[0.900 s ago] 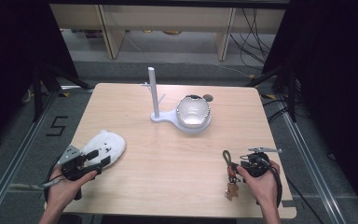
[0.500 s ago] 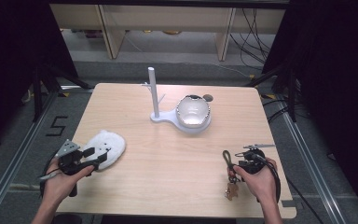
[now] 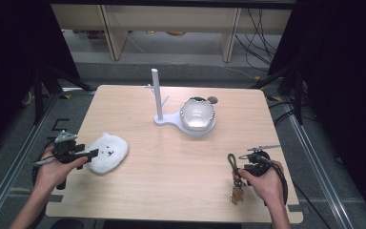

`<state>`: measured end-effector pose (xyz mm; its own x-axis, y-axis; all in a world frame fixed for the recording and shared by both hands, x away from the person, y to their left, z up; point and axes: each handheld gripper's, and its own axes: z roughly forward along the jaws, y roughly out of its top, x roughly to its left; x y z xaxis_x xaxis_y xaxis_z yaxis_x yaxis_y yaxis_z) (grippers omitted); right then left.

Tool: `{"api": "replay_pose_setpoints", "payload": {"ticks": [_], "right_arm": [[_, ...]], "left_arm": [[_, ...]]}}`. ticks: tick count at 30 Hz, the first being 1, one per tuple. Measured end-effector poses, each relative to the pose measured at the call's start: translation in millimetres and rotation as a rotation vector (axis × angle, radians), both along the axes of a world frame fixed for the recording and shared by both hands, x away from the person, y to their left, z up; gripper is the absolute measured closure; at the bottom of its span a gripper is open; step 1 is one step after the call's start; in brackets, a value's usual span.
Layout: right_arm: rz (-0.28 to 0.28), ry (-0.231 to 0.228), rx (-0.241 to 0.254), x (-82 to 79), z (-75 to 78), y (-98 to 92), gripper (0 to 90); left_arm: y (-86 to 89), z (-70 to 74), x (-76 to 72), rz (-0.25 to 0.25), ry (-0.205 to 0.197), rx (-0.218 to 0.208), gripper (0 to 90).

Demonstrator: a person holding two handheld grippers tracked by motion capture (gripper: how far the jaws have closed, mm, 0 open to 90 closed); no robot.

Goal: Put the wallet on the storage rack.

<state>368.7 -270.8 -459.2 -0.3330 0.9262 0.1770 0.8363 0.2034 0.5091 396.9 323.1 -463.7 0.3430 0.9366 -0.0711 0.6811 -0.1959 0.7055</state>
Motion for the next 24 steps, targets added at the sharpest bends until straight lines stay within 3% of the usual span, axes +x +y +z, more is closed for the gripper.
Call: {"api": "replay_pose_setpoints", "payload": {"ticks": [2, 4, 7, 9, 11, 12, 24], "right_arm": [[-0.024, 0.025, -0.008, -1.8, 2.1, -0.3, 48.9], [0.011, 0.003, 0.010, -1.7, 0.7, -1.6, 48.6], [-0.010, 0.009, -0.011, -1.8, -0.5, -1.1, 48.2], [-0.007, 0.012, -0.001, -1.8, -0.7, -0.8, 48.0], [-0.005, 0.013, 0.005, -1.9, -0.6, -0.6, 47.7], [0.007, 0.011, 0.017, -2.1, -0.4, -0.1, 47.3], [0.005, 0.003, 0.012, -3.5, 0.1, 1.8, 46.4]], "left_arm": [[3.0, -3.7, 8.4, 0.002, 0.044, 0.007, 35.0], [6.1, -7.6, 16.7, 0.000, 0.100, 0.011, 34.6], [9.5, -13.8, 26.6, 0.007, 0.152, 0.011, 34.0], [13.6, -14.2, 33.1, 0.002, 0.208, -0.002, 33.7], [15.1, -15.7, 36.2, 0.002, 0.212, -0.002, 33.4], [14.9, -17.7, 39.6, 0.028, 0.236, -0.037, 33.4], [10.8, -29.5, 50.3, 0.034, 0.306, -0.066, 40.9]]}}
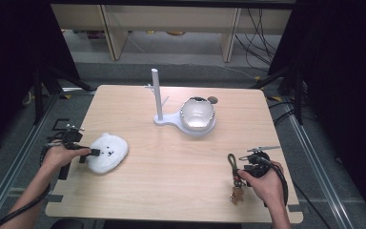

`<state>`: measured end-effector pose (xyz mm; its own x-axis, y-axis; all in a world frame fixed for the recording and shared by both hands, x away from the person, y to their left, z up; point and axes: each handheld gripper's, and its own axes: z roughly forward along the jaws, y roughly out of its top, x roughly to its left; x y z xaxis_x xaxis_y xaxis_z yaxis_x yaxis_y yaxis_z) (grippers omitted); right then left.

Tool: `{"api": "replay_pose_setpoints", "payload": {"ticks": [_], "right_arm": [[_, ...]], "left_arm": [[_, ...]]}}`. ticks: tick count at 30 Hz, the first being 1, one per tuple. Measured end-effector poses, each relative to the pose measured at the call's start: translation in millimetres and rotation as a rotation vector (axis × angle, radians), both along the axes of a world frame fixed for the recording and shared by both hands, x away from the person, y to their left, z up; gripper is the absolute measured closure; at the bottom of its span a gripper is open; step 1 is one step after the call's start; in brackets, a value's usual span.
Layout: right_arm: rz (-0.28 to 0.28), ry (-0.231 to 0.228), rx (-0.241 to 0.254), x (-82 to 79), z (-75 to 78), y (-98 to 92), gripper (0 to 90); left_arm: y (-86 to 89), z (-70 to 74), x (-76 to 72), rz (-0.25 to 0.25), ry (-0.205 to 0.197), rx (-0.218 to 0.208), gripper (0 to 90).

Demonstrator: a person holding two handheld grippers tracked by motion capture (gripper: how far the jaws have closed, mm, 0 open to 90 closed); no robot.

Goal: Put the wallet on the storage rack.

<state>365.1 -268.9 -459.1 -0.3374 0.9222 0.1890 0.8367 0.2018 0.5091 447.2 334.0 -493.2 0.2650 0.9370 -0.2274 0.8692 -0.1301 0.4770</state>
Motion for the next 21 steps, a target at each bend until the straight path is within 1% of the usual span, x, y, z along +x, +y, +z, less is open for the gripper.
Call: {"api": "replay_pose_setpoints", "payload": {"ticks": [2, 3, 4, 6, 7, 8, 9, 10, 11, 13, 15, 17, 18, 20, 21], "right_arm": [[0.010, -0.001, 0.002, -0.8, 0.4, -0.1, 46.3], [0.010, -0.001, 0.002, -0.8, 0.4, -0.1, 46.3], [0.005, 0.002, 0.002, -1.2, 0.3, 0.3, 46.2], [-0.004, -0.003, -0.015, -0.9, -0.4, 0.5, 46.1], [-0.003, -0.002, -0.012, -1.0, -0.4, 0.7, 46.0], [0.012, -0.002, -0.002, -1.4, -0.2, 0.3, 46.0], [0.009, -0.001, -0.002, -1.5, -0.1, 0.7, 45.9], [0.003, -0.001, 0.002, -1.5, -0.2, 1.4, 45.9], [0.018, -0.016, 0.005, -1.0, -1.2, 1.1, 45.8], [0.012, -0.011, 0.001, -1.3, -1.2, 1.6, 45.8], [0.016, -0.012, 0.002, -1.4, -1.0, 1.3, 45.8], [0.018, -0.019, 0.001, -1.3, -0.6, 1.4, 45.7], [0.014, -0.011, -0.002, -2.1, 0.5, 1.4, 45.7], [0.012, -0.011, 0.008, -2.0, 1.1, 1.7, 45.7], [0.013, -0.015, 0.009, -1.9, 1.5, 1.7, 45.6]], "left_arm": [[0.9, -0.4, 0.8, -0.007, 0.013, -0.002, 43.4], [0.9, -0.4, 0.8, -0.007, 0.013, -0.002, 45.3], [1.0, -1.1, 1.3, -0.008, 0.024, -0.019, 47.7], [1.0, -0.9, 1.4, -0.009, 0.030, -0.026, 52.1], [0.0, -0.8, 1.3, -0.006, 0.027, -0.030, 53.9], [-0.5, -0.5, 1.3, -0.007, 0.024, -0.029, 56.2], [-1.2, -0.1, 1.0, -0.008, 0.022, -0.027, 58.3], [-0.7, 1.4, 0.7, -0.030, 0.024, -0.006, 61.2], [-2.4, 1.8, 0.1, -0.029, 0.011, -0.011, 64.5], [-2.8, 4.5, -1.4, -0.058, -0.002, 0.010, 71.1], [-3.7, 5.5, -2.3, -0.065, -0.007, 0.011, 75.8], [-4.9, 6.2, -3.7, -0.095, -0.027, 0.030, 76.9], [-6.1, 7.9, -5.2, -0.107, -0.030, 0.040, 78.1], [-6.3, 8.7, -6.7, -0.121, -0.051, 0.046, 78.8], [-6.3, 8.7, -6.7, -0.121, -0.051, 0.046, 79.1]]}}
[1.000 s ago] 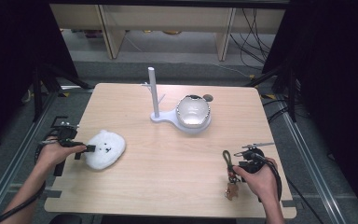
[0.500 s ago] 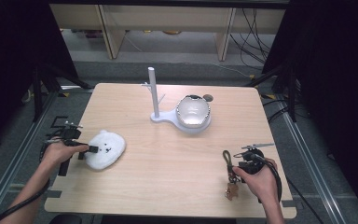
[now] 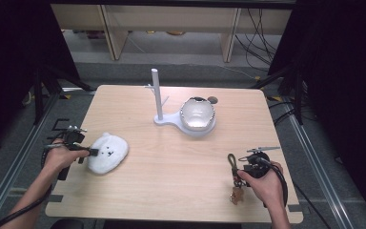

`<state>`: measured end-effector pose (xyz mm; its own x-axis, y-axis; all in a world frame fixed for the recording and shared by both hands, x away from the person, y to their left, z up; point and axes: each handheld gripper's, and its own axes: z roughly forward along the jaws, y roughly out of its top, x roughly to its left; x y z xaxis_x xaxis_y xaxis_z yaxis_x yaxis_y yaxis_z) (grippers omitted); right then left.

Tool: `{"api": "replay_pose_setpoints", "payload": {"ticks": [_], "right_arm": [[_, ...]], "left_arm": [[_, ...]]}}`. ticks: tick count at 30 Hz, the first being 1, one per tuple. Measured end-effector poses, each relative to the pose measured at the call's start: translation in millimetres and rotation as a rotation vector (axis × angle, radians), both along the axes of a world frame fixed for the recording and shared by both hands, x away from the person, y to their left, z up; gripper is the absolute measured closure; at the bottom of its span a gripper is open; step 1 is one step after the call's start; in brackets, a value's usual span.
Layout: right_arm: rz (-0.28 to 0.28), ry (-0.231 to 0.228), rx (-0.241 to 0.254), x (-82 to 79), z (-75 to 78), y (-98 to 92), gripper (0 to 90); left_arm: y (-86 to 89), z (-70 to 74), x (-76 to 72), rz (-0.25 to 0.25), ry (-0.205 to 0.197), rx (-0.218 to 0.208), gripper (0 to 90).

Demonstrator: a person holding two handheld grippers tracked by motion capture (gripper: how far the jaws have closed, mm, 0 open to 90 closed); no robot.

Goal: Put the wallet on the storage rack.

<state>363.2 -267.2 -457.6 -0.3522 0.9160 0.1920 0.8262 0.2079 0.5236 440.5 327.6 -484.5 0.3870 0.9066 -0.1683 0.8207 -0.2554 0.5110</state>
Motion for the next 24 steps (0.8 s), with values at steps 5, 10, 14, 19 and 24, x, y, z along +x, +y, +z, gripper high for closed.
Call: {"api": "replay_pose_setpoints", "payload": {"ticks": [5, 10, 14, 19, 24], "right_arm": [[0.005, -0.006, 0.000, 0.2, 1.6, -0.3, 45.4], [0.014, -0.024, 0.031, 0.2, 3.0, 1.3, 45.3], [0.007, -0.049, 0.006, 0.6, 5.0, 2.9, 45.5], [0.004, -0.068, 0.056, -0.1, 8.6, 6.7, 46.0], [-0.030, -0.090, 0.033, -2.8, 12.4, 12.0, 46.3]], "left_arm": [[-0.9, 6.0, -6.1, -0.019, -0.048, -0.007, 79.8], [-8.6, 18.3, -15.9, -0.044, -0.155, -0.014, 80.1], [-13.8, 31.4, -23.7, -0.120, -0.204, 0.020, 80.3], [-26.8, 47.5, -33.9, -0.183, -0.292, 0.014, 80.2], [-38.1, 55.8, -38.5, -0.216, -0.362, 0.001, 80.2]]}}
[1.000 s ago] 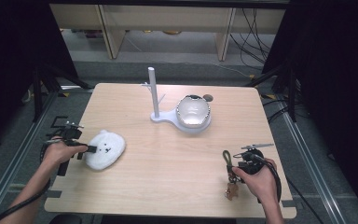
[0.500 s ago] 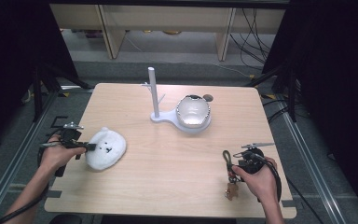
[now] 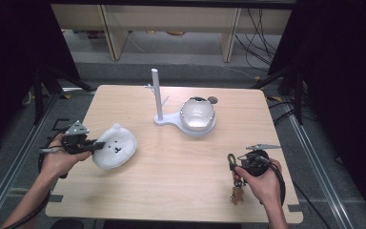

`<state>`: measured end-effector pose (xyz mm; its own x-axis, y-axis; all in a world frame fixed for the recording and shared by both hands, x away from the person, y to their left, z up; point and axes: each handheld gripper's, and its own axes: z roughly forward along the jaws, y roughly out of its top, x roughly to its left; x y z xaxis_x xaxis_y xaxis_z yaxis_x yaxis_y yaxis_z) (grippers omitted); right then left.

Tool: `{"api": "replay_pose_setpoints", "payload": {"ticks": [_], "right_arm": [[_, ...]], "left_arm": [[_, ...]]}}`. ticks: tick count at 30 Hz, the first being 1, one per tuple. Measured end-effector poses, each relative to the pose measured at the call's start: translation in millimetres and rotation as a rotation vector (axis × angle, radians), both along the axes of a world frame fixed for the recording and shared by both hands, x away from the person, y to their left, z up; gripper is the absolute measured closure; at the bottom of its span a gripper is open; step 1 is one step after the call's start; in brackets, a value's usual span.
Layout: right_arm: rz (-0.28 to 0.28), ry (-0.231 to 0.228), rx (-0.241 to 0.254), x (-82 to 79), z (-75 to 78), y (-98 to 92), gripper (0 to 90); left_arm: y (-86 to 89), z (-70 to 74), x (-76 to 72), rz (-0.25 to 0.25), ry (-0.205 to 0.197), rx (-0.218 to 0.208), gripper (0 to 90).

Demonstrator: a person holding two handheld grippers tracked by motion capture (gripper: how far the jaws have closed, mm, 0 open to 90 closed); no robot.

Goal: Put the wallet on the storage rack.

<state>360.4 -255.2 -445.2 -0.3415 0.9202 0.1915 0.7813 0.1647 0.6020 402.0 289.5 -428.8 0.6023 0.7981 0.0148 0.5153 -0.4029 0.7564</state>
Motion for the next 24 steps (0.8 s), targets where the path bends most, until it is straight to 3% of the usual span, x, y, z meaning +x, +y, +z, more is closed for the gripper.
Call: {"api": "replay_pose_setpoints", "payload": {"ticks": [1, 3, 5, 6, 10, 14, 16, 24], "right_arm": [[-0.003, -0.006, 0.007, 0.3, -0.1, 0.8, 46.3], [-0.007, 0.000, 0.019, 0.2, 0.7, 2.3, 46.4], [0.016, -0.043, 0.005, 1.6, 1.1, 3.0, 46.6], [0.015, -0.041, 0.012, 1.9, 1.3, 4.4, 46.5], [0.033, -0.071, 0.037, 1.3, 3.4, 11.5, 45.5], [0.084, -0.134, 0.054, 5.0, 2.3, 17.5, 44.5], [0.093, -0.140, 0.045, 4.8, 3.9, 20.6, 44.6], [0.158, -0.177, 0.100, 8.0, 6.1, 39.2, 44.6]], "left_arm": [[-6.5, 3.7, -1.8, -0.018, -0.029, -0.017, 80.2], [-9.4, 5.9, -2.6, -0.031, -0.034, -0.018, 80.1], [-17.5, 10.5, -4.3, -0.065, -0.052, -0.017, 80.0], [-17.5, 10.5, -4.3, -0.065, -0.052, -0.017, 80.0], [-34.8, 18.0, -7.2, -0.129, -0.086, 0.010, 80.0], [-48.4, 22.7, -7.7, -0.204, -0.126, 0.041, 79.9], [-55.1, 23.4, -8.8, -0.230, -0.132, 0.049, 79.9], [-84.4, 26.8, -10.9, -0.316, -0.139, 0.050, 79.8]]}}
